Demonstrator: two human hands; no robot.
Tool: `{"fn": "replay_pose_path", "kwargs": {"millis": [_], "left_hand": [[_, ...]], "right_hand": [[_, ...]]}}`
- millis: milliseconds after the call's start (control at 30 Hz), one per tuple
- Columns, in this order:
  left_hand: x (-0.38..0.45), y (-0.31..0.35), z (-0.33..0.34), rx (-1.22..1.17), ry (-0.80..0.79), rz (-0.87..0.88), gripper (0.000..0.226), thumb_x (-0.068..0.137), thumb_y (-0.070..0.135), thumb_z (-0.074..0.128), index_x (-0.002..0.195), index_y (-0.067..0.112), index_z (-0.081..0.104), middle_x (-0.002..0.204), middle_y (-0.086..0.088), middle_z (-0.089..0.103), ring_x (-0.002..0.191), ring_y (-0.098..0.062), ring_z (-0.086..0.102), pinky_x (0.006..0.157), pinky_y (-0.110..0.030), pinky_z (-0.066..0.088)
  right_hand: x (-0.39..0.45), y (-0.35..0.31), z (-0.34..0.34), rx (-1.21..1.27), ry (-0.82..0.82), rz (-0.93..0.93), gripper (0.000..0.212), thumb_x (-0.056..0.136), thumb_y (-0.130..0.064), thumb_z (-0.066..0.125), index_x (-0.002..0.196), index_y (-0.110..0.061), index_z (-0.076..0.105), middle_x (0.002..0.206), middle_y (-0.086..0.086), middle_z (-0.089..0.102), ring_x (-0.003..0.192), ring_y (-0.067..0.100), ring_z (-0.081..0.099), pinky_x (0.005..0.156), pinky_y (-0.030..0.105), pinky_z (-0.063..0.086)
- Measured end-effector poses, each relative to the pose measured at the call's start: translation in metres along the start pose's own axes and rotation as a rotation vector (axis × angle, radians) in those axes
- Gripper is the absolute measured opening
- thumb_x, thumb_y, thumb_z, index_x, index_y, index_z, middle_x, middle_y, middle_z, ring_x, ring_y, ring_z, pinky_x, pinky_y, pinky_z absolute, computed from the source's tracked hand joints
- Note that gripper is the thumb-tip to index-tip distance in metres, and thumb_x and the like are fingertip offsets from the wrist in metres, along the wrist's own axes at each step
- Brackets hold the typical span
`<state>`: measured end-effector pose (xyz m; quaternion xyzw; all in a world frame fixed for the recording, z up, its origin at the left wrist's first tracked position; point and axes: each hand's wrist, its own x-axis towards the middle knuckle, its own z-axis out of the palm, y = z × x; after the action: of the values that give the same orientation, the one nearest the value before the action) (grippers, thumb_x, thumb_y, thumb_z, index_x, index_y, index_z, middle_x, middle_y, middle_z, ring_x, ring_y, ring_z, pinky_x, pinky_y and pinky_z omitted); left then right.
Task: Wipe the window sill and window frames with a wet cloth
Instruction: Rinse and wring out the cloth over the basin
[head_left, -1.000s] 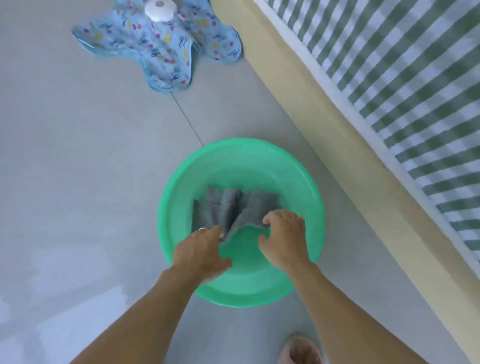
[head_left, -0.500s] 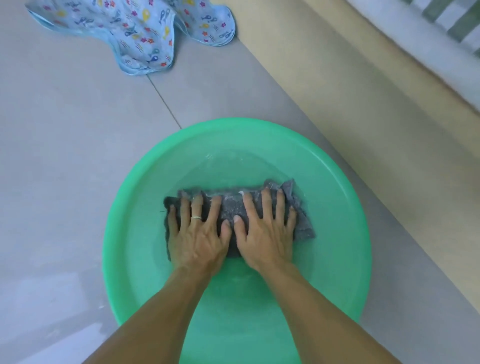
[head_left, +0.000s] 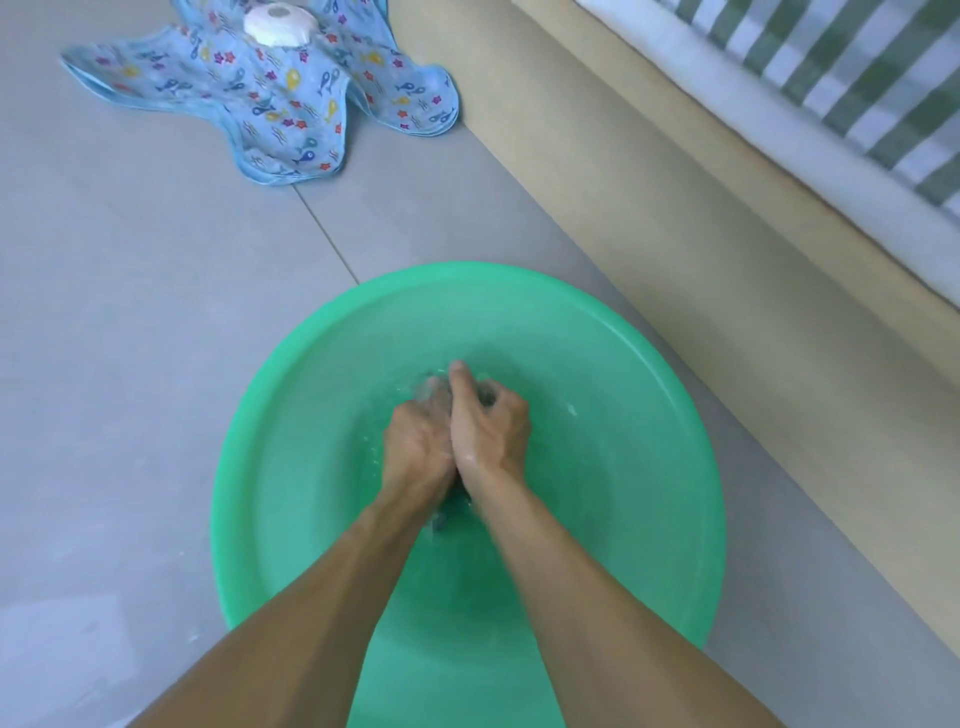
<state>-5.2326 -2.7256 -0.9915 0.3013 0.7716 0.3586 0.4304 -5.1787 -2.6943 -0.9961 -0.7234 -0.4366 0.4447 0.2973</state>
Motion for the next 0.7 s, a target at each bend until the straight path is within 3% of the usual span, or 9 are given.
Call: {"fn": "replay_pose_path", "kwargs": {"millis": [100,200,267,333,400,500,567,633,700], "left_hand": [[-0.002,0.01,-0.008,-0.018,-0.214,-0.107,0.049,0.103,0.032,0.038,0.069,0.007,0.062,0.075,-0.019,0.063,0.057,-0.021,0.056,0.051,-0.026,0.041],[0.005,0.001,-0.014,0.193,-0.11,-0.082,0.044,0.098,0.035,0.05,0.062,0.011,0.054,0.064,-0.011,0.055,0.07,-0.028,0.056,0.059,-0.032,0.035],[0.005,-0.011,-0.015,0.413,0.09,-0.005,0.023,0.094,0.038,0.054,0.09,0.018,0.064,0.092,-0.012,0.062,0.098,-0.032,0.058,0.074,-0.034,0.041],[0.001,-0.021,-0.013,0.621,0.154,0.039,0.036,0.093,0.036,0.054,0.128,0.028,0.053,0.126,-0.012,0.05,0.12,-0.033,0.044,0.093,-0.042,0.039],[0.0,-0.031,-0.007,0.624,0.169,0.118,0.043,0.095,0.03,0.054,0.138,0.028,0.046,0.131,-0.013,0.047,0.12,-0.034,0.042,0.096,-0.044,0.038],[0.005,-0.034,-0.002,0.28,0.176,0.157,0.021,0.096,0.023,0.054,0.115,0.017,0.059,0.105,-0.015,0.066,0.096,-0.035,0.06,0.079,-0.039,0.046],[0.007,-0.024,-0.004,-0.03,0.115,-0.02,0.022,0.092,0.032,0.06,0.085,0.011,0.059,0.075,-0.012,0.065,0.07,-0.029,0.061,0.062,-0.039,0.048],[0.004,-0.01,-0.006,-0.296,-0.046,-0.27,0.041,0.094,0.039,0.057,0.064,0.012,0.05,0.057,-0.007,0.053,0.043,-0.021,0.052,0.04,-0.03,0.043],[-0.002,-0.003,-0.005,-0.321,-0.201,-0.369,0.055,0.1,0.04,0.047,0.053,0.012,0.046,0.047,-0.008,0.046,0.028,-0.019,0.042,0.032,-0.02,0.032]], "right_hand": [[0.011,-0.001,-0.009,-0.209,0.023,-0.043,0.048,0.095,-0.045,0.05,0.08,-0.003,0.069,0.097,0.021,0.07,0.092,0.036,0.063,0.074,0.038,0.044],[0.02,0.01,-0.017,-0.525,0.207,-0.301,0.035,0.093,-0.048,0.054,0.085,-0.015,0.064,0.099,0.013,0.066,0.098,0.034,0.058,0.074,0.04,0.039],[0.014,0.019,-0.016,-0.621,0.294,-0.431,0.034,0.084,-0.05,0.063,0.099,-0.02,0.061,0.103,0.008,0.061,0.101,0.032,0.053,0.077,0.041,0.035],[0.006,0.036,-0.01,-0.708,0.264,-0.475,0.039,0.08,-0.053,0.065,0.104,-0.023,0.06,0.108,0.005,0.058,0.101,0.031,0.051,0.078,0.042,0.036],[0.001,0.05,-0.005,-0.733,0.194,-0.495,0.026,0.084,-0.044,0.066,0.1,-0.023,0.063,0.107,0.006,0.059,0.096,0.032,0.053,0.073,0.041,0.039],[0.0,0.035,0.001,-0.281,-0.016,-0.271,0.021,0.098,-0.029,0.055,0.099,-0.011,0.064,0.101,0.012,0.065,0.093,0.034,0.06,0.072,0.037,0.041],[-0.005,0.017,0.005,-0.074,-0.042,-0.155,0.031,0.099,-0.033,0.053,0.082,-0.008,0.062,0.088,0.013,0.067,0.084,0.032,0.06,0.066,0.033,0.033],[-0.012,0.004,0.004,-0.085,0.011,-0.226,0.043,0.096,-0.038,0.058,0.062,-0.013,0.048,0.068,0.009,0.061,0.071,0.031,0.053,0.062,0.033,0.027],[-0.007,0.004,-0.005,-0.272,0.096,-0.339,0.051,0.093,-0.043,0.06,0.057,-0.014,0.04,0.068,0.013,0.063,0.071,0.036,0.054,0.062,0.036,0.028]]}}
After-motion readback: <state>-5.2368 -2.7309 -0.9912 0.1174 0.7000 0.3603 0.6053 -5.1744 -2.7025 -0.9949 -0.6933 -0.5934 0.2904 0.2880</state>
